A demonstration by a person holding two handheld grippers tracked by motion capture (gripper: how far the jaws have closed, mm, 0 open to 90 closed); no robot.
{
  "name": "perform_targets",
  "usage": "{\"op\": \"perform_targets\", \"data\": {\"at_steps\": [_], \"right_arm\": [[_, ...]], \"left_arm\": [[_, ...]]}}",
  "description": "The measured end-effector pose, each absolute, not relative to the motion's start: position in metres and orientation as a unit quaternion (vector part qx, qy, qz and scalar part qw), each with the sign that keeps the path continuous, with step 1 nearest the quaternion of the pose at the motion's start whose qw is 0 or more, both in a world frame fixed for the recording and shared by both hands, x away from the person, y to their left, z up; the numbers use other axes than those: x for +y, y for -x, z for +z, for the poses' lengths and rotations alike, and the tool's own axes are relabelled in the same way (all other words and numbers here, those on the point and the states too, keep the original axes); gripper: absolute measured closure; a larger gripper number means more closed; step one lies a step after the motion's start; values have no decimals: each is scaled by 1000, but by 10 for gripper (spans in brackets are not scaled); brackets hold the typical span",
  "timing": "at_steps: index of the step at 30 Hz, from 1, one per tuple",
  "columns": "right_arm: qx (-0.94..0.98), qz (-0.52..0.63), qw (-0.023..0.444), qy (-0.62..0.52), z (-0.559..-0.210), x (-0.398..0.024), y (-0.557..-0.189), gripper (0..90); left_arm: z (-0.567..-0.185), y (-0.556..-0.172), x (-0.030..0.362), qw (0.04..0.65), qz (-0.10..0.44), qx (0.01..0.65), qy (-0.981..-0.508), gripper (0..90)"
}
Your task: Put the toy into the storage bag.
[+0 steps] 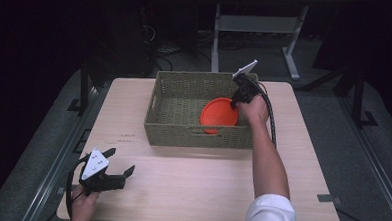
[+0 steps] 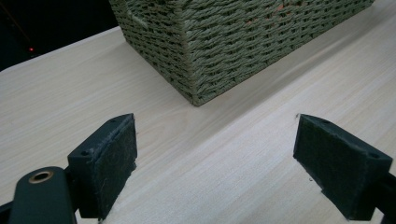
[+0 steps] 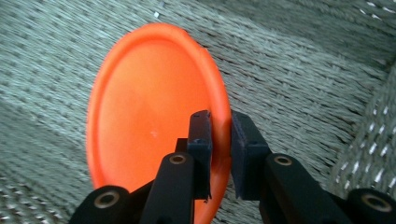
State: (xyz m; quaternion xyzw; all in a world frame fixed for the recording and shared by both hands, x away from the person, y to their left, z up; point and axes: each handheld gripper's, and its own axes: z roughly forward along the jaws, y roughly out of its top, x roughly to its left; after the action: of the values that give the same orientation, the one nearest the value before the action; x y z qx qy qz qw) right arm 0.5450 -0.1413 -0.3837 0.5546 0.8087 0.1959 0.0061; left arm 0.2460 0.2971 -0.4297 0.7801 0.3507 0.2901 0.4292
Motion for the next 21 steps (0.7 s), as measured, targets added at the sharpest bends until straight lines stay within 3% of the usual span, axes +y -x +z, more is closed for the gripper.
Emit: {"op": "perform_targets", "data": {"at_steps": [10, 21], "right_arm": [[811, 170, 18, -559, -386, -141, -545, 743], [805, 217, 15, -551, -367, -149, -537, 653]], "left_arm": [[-430, -246, 297, 429, 290, 351, -780, 128], [-430, -246, 296, 427, 290, 348, -782, 129]]}}
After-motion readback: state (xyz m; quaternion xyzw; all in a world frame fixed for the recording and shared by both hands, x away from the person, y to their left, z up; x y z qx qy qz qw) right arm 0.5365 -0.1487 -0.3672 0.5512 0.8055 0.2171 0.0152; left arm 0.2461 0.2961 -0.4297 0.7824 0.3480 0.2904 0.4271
